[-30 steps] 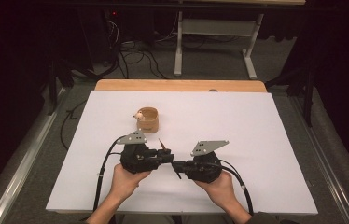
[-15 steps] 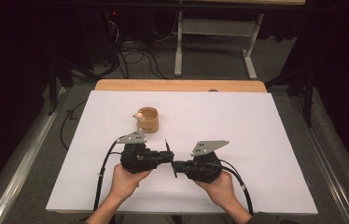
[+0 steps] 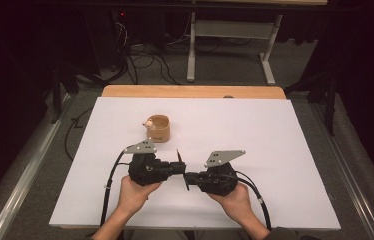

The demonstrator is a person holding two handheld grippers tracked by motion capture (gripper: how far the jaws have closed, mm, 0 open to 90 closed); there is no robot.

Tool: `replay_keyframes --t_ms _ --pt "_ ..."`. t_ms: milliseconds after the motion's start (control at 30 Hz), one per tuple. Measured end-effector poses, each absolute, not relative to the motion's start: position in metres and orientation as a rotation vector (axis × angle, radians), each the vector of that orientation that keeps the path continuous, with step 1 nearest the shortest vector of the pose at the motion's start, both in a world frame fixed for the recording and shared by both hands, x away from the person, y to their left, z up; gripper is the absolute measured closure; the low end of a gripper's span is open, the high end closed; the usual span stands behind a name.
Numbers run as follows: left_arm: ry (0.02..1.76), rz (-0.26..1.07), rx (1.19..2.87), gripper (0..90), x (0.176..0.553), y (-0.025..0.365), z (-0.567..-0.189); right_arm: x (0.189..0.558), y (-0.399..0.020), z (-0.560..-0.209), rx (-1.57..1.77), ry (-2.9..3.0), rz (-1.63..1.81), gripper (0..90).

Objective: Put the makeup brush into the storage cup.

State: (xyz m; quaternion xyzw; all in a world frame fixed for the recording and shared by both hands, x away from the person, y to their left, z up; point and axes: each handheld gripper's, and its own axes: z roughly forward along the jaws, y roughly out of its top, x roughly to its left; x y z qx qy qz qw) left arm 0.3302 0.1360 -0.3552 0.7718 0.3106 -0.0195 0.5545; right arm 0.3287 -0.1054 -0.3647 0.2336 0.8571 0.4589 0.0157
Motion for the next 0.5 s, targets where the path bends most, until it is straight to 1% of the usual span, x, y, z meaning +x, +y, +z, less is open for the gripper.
replay_keyframes --t_ms 167,300,400,500 --pt "0.731 -0.044 1.821 82.6 0.33 0.1368 -0.3544 0.3291 -0.1059 -0.3645 0.722 2.666 1.441 85.0" --pt "0.736 -0.041 1.816 82.6 0.3308 0.1393 -0.3539 0.3301 -0.1065 -0.3651 0.735 2.661 1.44 77.8" --pt "0.737 -0.036 1.811 82.6 0.3306 0.1412 -0.353 0.3306 -0.1078 -0.3642 0.743 2.644 1.44 69.2" --pt "0.741 -0.029 1.808 82.5 0.3306 0.143 -0.3525 0.3302 -0.1093 -0.3635 0.753 2.625 1.453 62.4"
